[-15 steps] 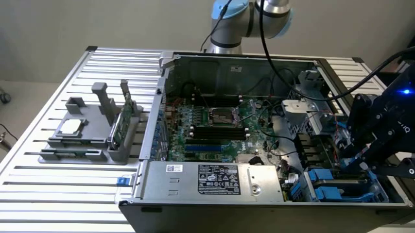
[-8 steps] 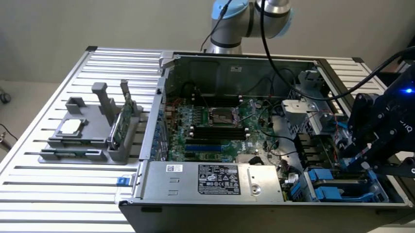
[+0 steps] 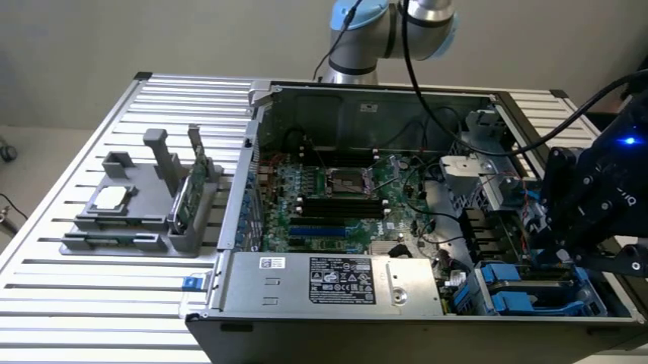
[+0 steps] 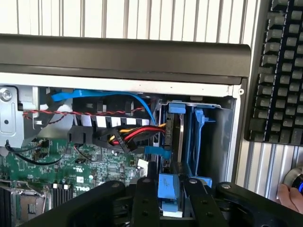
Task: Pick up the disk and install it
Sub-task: 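Insert the second disk wire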
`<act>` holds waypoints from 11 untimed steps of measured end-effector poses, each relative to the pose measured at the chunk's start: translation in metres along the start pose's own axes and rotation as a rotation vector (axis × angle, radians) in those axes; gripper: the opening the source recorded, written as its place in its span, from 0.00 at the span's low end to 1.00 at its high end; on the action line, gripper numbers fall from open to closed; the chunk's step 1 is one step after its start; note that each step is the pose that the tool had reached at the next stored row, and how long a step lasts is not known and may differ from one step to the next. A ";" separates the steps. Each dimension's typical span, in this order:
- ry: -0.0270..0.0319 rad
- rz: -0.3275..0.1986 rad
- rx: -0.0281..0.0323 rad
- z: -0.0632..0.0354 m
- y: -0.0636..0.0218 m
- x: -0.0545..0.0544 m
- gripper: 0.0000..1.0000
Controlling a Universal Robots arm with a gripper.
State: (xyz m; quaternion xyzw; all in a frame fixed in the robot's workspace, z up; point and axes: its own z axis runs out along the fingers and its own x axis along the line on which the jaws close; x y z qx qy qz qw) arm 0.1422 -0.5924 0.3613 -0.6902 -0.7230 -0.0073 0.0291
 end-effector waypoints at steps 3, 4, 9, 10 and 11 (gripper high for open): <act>0.0001 0.000 -0.0016 0.0004 -0.0108 0.000 0.16; 0.0002 0.000 -0.0019 0.0006 -0.0153 0.001 0.11; 0.0002 0.000 -0.0030 0.0012 -0.0344 0.002 0.11; 0.0001 0.000 -0.0032 0.0012 -0.0345 0.002 0.11; 0.0001 0.000 -0.0029 0.0012 -0.0345 0.002 0.11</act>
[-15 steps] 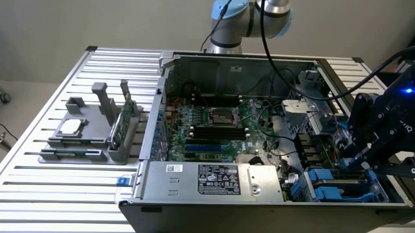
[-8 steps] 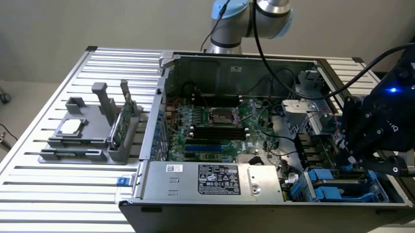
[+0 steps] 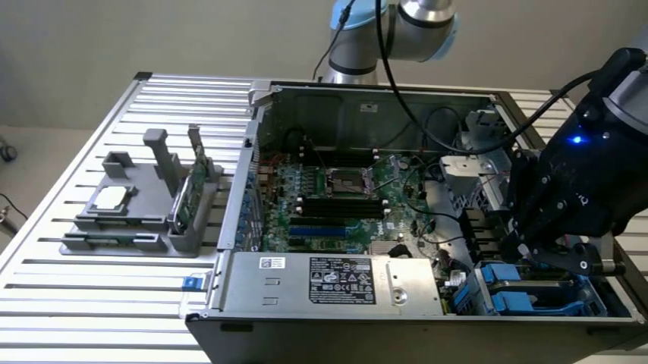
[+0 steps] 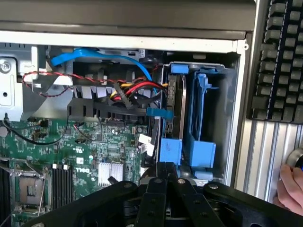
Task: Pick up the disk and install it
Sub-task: 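Insert the second disk wire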
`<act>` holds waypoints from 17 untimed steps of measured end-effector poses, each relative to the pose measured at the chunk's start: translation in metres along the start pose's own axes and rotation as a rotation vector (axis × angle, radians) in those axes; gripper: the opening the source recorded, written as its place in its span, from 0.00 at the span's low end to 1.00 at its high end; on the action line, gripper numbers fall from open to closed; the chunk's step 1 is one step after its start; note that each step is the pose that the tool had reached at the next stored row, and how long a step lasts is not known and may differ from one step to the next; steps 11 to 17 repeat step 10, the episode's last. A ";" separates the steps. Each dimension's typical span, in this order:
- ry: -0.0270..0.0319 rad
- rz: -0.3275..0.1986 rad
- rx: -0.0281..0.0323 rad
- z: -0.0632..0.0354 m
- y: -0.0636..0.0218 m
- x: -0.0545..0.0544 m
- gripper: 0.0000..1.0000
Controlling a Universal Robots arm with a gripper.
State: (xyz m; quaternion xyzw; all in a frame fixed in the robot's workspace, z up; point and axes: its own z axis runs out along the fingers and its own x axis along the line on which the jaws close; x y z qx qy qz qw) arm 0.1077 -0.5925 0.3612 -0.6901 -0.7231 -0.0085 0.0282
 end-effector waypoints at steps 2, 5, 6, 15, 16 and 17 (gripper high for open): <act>0.0000 0.000 0.0000 0.0000 0.0000 0.000 0.11; 0.0000 0.000 0.0000 0.0000 0.0000 0.000 0.11; -0.0002 -0.001 0.0000 -0.0001 0.0000 0.000 0.11; -0.0001 -0.001 0.0000 -0.0001 0.0000 0.000 0.11; -0.0001 -0.001 0.0000 -0.0001 0.0000 0.000 0.11; -0.0001 -0.001 0.0000 -0.0001 0.0000 0.000 0.11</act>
